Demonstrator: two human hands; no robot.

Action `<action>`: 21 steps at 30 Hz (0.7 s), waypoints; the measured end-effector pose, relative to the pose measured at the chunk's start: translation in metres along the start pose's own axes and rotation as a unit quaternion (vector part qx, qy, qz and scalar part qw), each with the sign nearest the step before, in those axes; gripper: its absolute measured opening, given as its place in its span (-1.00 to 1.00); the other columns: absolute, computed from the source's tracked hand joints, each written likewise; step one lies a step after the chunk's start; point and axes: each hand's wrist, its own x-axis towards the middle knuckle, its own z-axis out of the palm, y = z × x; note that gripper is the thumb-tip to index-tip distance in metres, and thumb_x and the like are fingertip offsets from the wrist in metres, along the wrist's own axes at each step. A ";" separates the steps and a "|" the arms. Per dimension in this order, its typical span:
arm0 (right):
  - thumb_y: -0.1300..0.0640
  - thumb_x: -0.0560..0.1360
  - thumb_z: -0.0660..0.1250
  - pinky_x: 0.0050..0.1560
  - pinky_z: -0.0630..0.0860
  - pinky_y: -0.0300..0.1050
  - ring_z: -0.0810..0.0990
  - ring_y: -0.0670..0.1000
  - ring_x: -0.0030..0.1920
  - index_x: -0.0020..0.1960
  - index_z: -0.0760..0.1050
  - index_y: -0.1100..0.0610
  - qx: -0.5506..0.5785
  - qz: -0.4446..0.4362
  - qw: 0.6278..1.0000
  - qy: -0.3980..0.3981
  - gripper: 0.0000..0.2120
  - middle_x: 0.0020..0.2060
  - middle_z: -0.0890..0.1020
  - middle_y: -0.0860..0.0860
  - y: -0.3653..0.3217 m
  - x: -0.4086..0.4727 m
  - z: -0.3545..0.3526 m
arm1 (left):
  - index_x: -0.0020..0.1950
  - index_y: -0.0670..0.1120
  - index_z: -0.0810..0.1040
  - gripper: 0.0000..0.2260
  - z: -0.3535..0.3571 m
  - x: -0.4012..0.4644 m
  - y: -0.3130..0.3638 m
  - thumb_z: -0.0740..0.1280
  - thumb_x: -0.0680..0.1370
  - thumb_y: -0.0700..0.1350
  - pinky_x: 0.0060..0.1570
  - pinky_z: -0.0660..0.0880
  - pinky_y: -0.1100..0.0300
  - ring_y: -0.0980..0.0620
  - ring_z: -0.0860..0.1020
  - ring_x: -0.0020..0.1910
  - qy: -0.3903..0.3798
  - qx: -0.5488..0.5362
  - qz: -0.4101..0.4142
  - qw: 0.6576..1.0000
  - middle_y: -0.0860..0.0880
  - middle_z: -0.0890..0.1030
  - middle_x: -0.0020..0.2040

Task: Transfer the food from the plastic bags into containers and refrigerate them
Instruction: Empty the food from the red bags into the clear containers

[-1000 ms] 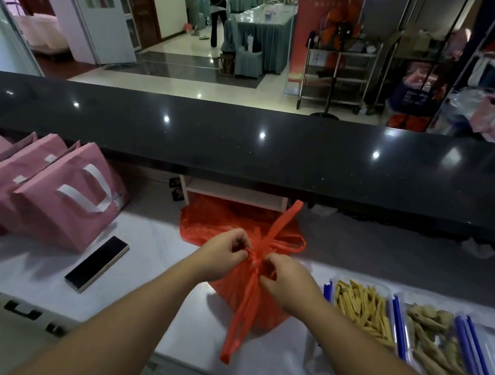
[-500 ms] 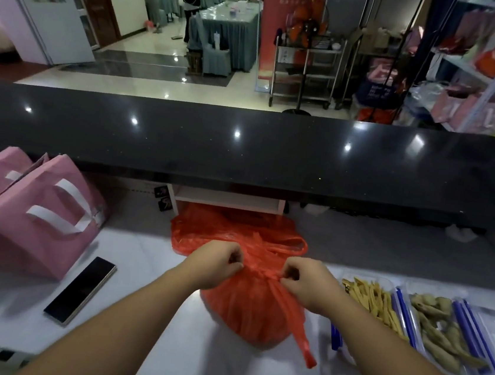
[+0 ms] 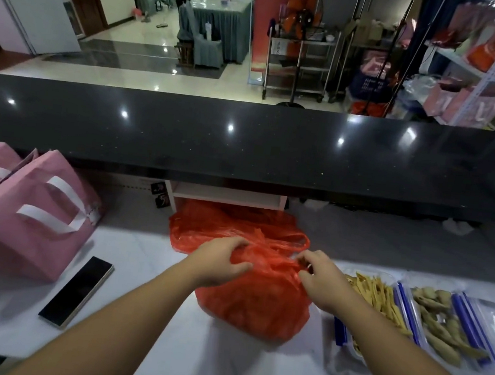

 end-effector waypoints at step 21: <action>-0.08 0.67 0.25 -0.04 0.67 0.01 0.68 0.02 -0.11 0.05 0.58 -0.05 0.279 0.028 0.949 0.144 -0.83 -0.09 0.70 0.00 -0.037 0.000 -0.026 | 0.01 0.00 0.53 -0.94 -0.066 0.001 0.015 0.35 0.55 -0.08 -0.03 0.63 -0.15 -0.12 0.67 -0.10 0.153 -0.238 -0.101 0.954 -0.11 0.67 -0.09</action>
